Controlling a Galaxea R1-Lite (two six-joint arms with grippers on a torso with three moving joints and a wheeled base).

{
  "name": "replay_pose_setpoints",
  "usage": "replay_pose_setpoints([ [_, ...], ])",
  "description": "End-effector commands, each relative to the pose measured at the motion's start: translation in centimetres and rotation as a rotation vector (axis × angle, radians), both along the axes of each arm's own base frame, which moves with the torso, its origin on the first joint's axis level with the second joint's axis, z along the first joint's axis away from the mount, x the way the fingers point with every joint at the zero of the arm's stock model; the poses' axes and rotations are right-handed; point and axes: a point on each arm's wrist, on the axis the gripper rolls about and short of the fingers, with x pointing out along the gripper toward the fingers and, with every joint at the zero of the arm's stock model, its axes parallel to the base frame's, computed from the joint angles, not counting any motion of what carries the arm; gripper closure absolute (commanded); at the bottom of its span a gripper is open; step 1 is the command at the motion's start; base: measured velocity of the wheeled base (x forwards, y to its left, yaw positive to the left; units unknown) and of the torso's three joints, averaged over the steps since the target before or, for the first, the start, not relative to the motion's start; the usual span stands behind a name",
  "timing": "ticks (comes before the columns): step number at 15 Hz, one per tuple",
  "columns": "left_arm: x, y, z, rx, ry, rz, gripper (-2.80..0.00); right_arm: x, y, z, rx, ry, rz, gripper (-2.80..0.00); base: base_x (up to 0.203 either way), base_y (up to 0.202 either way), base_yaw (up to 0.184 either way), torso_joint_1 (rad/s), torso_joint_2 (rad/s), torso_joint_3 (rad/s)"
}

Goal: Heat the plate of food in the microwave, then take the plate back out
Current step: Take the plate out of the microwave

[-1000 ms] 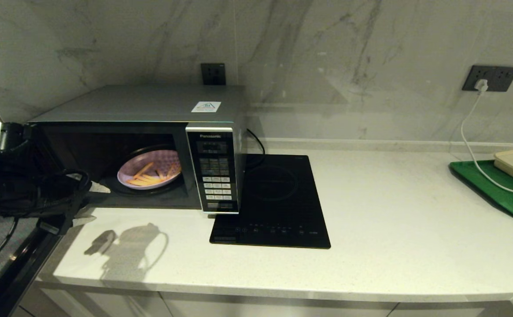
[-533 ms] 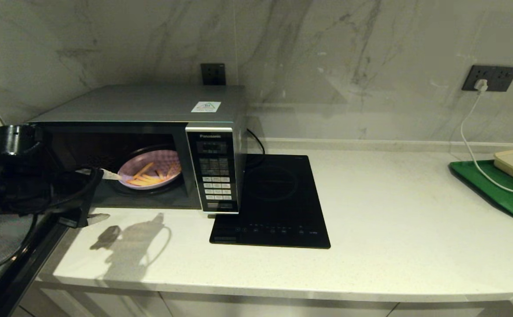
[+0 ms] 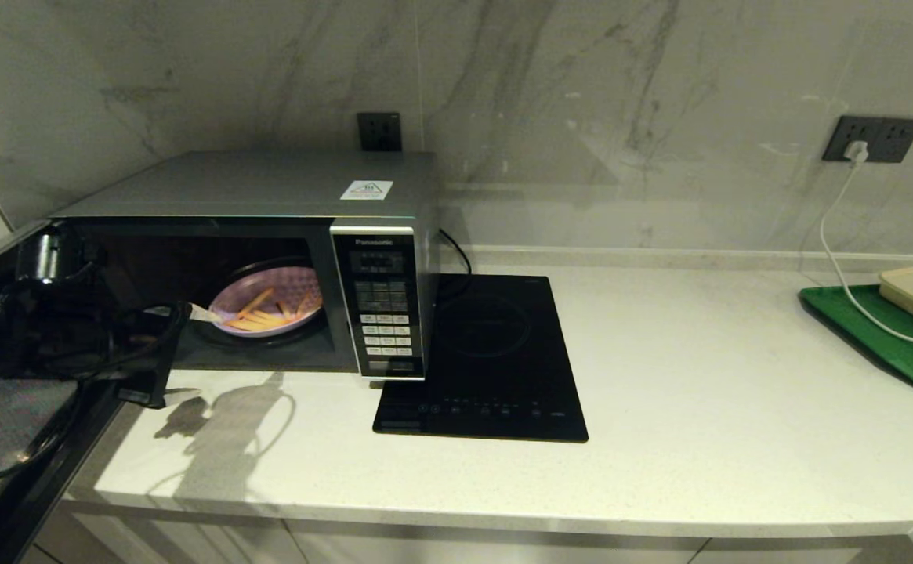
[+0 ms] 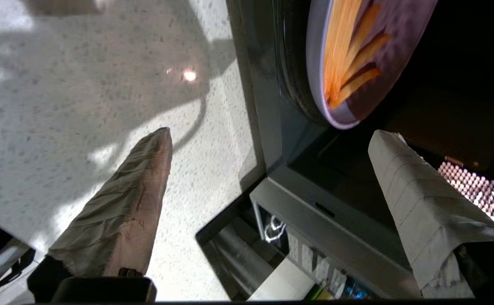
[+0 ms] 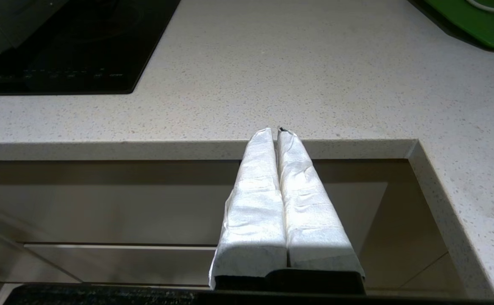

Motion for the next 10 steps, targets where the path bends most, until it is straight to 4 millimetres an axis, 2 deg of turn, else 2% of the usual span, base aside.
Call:
replay_pose_setpoints([
  [1,1.2,0.2,-0.6,-0.012,0.012,0.007,-2.80,0.0,0.0,0.0,0.001,0.002,0.000,0.00,0.000,0.000,0.000,0.000,0.00,0.000],
  [6,4.2,-0.1,-1.6,-0.035,0.016,0.004,-2.80,0.0,0.0,0.0,0.001,0.002,0.000,0.00,0.000,0.000,0.000,0.000,0.00,0.000],
  [10,5.6,-0.8,-2.2,-0.037,0.026,-0.015,-2.80,0.0,0.0,0.0,0.001,0.002,0.000,0.00,0.000,0.000,0.000,0.000,0.00,0.000],
])
